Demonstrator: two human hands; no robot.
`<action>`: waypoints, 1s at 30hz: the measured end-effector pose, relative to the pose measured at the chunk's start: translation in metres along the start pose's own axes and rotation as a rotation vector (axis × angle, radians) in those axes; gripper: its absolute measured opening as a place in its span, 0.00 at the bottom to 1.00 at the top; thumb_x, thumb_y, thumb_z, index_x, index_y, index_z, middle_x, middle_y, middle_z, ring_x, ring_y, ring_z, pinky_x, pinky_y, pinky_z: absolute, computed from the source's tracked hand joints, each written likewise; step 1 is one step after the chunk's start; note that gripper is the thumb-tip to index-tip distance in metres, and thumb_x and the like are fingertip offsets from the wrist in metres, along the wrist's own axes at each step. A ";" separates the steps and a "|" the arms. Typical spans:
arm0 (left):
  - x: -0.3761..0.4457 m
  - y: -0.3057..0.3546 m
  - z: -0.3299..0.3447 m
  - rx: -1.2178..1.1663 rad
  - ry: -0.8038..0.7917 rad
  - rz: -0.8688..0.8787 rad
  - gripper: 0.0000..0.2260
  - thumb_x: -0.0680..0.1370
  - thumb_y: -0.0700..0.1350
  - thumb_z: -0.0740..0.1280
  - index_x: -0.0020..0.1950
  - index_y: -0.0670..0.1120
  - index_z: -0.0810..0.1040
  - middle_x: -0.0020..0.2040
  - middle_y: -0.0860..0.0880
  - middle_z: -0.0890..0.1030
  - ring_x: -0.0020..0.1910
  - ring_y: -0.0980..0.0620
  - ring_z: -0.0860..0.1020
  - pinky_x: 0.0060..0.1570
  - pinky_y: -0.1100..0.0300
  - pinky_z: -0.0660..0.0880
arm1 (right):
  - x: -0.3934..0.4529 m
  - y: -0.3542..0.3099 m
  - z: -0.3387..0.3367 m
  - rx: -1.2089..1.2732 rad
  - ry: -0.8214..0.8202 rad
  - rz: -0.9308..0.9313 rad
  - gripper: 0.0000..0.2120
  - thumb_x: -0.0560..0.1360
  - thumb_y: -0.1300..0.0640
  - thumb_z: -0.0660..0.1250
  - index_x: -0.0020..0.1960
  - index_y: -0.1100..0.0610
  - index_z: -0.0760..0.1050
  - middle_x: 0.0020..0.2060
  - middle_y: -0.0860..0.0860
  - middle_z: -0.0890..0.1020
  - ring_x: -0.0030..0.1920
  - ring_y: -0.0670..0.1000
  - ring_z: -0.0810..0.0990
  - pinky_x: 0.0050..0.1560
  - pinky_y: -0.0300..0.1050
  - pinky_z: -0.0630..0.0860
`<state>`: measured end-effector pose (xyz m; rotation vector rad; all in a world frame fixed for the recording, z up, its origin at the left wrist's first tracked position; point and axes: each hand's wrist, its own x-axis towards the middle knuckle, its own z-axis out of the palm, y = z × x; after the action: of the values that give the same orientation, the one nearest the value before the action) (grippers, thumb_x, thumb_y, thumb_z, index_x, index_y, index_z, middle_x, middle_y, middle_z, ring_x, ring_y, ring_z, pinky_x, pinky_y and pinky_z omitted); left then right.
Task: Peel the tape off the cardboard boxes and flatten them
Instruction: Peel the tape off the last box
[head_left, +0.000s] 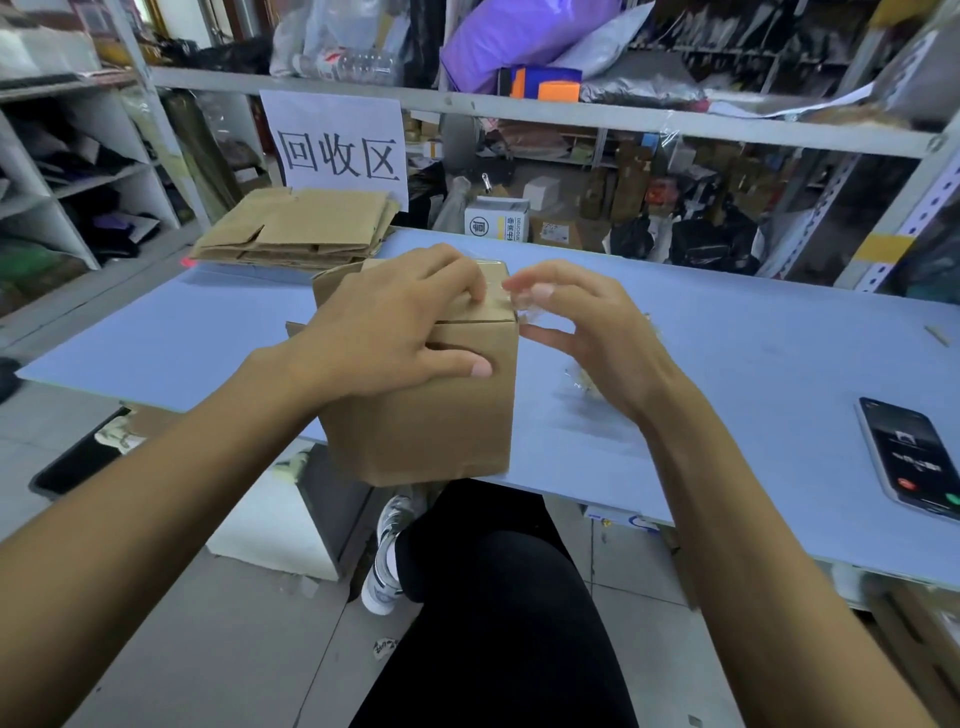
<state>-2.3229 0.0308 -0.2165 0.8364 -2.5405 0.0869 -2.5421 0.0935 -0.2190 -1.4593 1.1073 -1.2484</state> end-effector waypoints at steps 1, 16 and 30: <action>0.003 0.002 0.001 0.028 -0.007 0.005 0.27 0.69 0.72 0.63 0.59 0.55 0.70 0.60 0.57 0.72 0.56 0.51 0.72 0.47 0.44 0.76 | 0.000 0.000 0.001 -0.045 0.010 0.001 0.12 0.76 0.52 0.68 0.55 0.57 0.80 0.53 0.52 0.82 0.56 0.48 0.82 0.60 0.47 0.80; 0.001 -0.016 0.004 -0.112 0.058 0.088 0.24 0.70 0.66 0.69 0.58 0.52 0.77 0.62 0.56 0.76 0.57 0.52 0.77 0.47 0.45 0.77 | 0.025 -0.004 0.000 -0.014 0.236 0.062 0.10 0.82 0.65 0.63 0.42 0.60 0.68 0.43 0.60 0.85 0.35 0.53 0.84 0.43 0.45 0.83; 0.003 -0.007 -0.004 -0.147 -0.046 -0.088 0.33 0.63 0.69 0.65 0.64 0.56 0.73 0.60 0.59 0.79 0.58 0.50 0.76 0.55 0.44 0.75 | 0.035 -0.005 0.011 -0.472 0.064 -0.022 0.18 0.71 0.46 0.75 0.57 0.51 0.80 0.55 0.45 0.75 0.54 0.44 0.79 0.56 0.42 0.77</action>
<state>-2.3190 0.0242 -0.2123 0.8996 -2.5126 -0.1464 -2.5272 0.0612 -0.2087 -1.7880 1.5042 -1.0979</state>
